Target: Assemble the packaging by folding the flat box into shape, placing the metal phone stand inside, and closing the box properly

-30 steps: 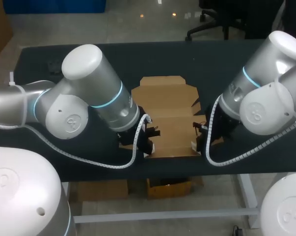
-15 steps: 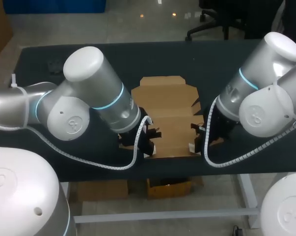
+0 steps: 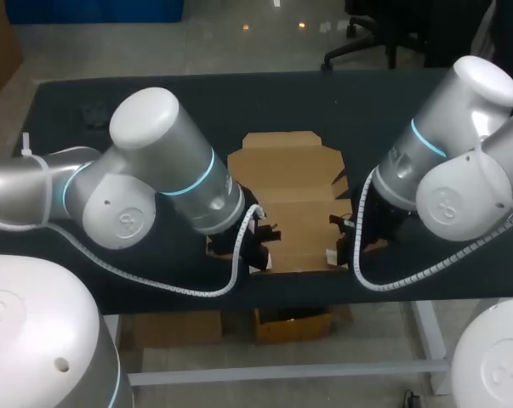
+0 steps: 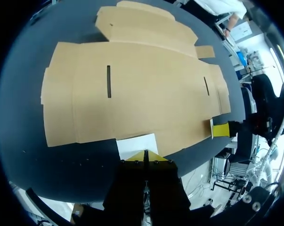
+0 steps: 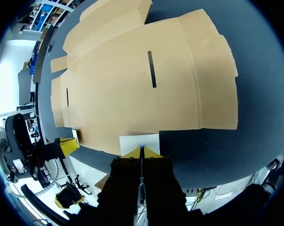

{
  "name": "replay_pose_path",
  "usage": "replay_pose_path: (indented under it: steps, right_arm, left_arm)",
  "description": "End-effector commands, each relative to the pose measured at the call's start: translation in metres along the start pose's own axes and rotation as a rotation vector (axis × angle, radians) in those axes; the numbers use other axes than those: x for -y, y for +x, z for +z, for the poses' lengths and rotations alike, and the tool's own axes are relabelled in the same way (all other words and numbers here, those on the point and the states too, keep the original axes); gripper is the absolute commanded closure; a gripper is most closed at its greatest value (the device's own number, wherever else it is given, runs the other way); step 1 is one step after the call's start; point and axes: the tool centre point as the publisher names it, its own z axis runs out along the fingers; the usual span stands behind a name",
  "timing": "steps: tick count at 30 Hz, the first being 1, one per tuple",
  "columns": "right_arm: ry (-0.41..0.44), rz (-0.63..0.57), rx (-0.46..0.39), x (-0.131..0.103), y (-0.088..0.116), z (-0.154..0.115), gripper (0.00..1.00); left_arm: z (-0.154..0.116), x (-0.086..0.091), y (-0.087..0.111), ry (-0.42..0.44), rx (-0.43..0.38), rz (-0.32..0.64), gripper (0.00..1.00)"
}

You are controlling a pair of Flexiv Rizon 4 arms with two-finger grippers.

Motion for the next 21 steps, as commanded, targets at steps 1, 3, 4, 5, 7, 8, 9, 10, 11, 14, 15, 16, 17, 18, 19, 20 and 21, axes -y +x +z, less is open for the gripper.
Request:
replay_pose_path:
  steps: [1, 3, 4, 5, 7, 8, 9, 10, 11, 14, 15, 16, 17, 18, 19, 20, 21]
  right_arm:
    - [0.002, 0.001, 0.002, -0.001, 0.000, 0.004, 1.00]
    - [0.004, 0.002, 0.001, -0.001, 0.000, 0.006, 1.00]
    - [0.005, 0.002, 0.002, -0.001, 0.000, 0.006, 1.00]
    - [0.007, 0.002, 0.002, -0.001, 0.000, 0.007, 1.00]
    - [0.010, 0.004, 0.001, -0.001, -0.001, 0.008, 1.00]
    - [0.012, 0.005, 0.001, -0.001, -0.002, 0.009, 1.00]
    - [0.014, 0.007, 0.001, -0.001, -0.002, 0.010, 1.00]
    - [0.016, 0.008, 0.001, -0.001, -0.003, 0.011, 1.00]
    - [0.018, 0.009, 0.001, 0.000, -0.003, 0.012, 1.00]
    - [0.021, 0.012, 0.000, 0.001, -0.004, 0.014, 1.00]
    - [0.022, 0.012, 0.000, 0.001, -0.004, 0.015, 1.00]
    - [0.023, 0.013, 0.000, 0.001, -0.004, 0.015, 1.00]
    - [0.024, 0.014, 0.000, 0.001, -0.004, 0.015, 1.00]
    - [0.023, 0.014, 0.000, 0.002, -0.004, 0.014, 1.00]
    - [0.022, 0.014, 0.000, 0.002, -0.004, 0.014, 1.00]
    - [0.021, 0.014, 0.000, 0.002, -0.004, 0.013, 1.00]
    - [0.019, 0.013, 0.000, 0.003, -0.004, 0.012, 1.00]
  left_arm:
    - [0.005, -0.001, 0.000, 0.010, 0.004, -0.003, 1.00]
    - [0.007, -0.001, -0.001, 0.016, 0.007, -0.007, 1.00]
    - [0.007, -0.001, -0.001, 0.017, 0.007, -0.007, 1.00]
    - [0.008, -0.001, -0.001, 0.017, 0.006, -0.007, 1.00]
    - [0.009, -0.001, -0.002, 0.010, 0.003, -0.006, 1.00]
    - [0.009, 0.000, -0.002, 0.006, 0.004, -0.007, 1.00]
    - [0.010, 0.000, -0.003, 0.003, 0.005, -0.006, 1.00]
    - [0.011, 0.000, -0.003, 0.001, 0.006, -0.007, 1.00]
    - [0.011, 0.000, -0.003, -0.001, 0.008, -0.007, 1.00]
    - [0.013, -0.001, -0.004, -0.006, 0.011, -0.009, 1.00]
    - [0.014, -0.001, -0.004, -0.007, 0.011, -0.010, 1.00]
    - [0.014, -0.001, -0.004, -0.009, 0.013, -0.011, 1.00]
    - [0.014, -0.001, -0.004, -0.010, 0.014, -0.013, 1.00]
    - [0.014, -0.001, -0.004, -0.011, 0.015, -0.013, 1.00]
    - [0.014, -0.001, -0.004, -0.011, 0.015, -0.013, 1.00]
    - [0.015, -0.001, -0.004, -0.012, 0.016, -0.014, 1.00]
    - [0.014, -0.001, -0.005, -0.012, 0.017, -0.014, 1.00]
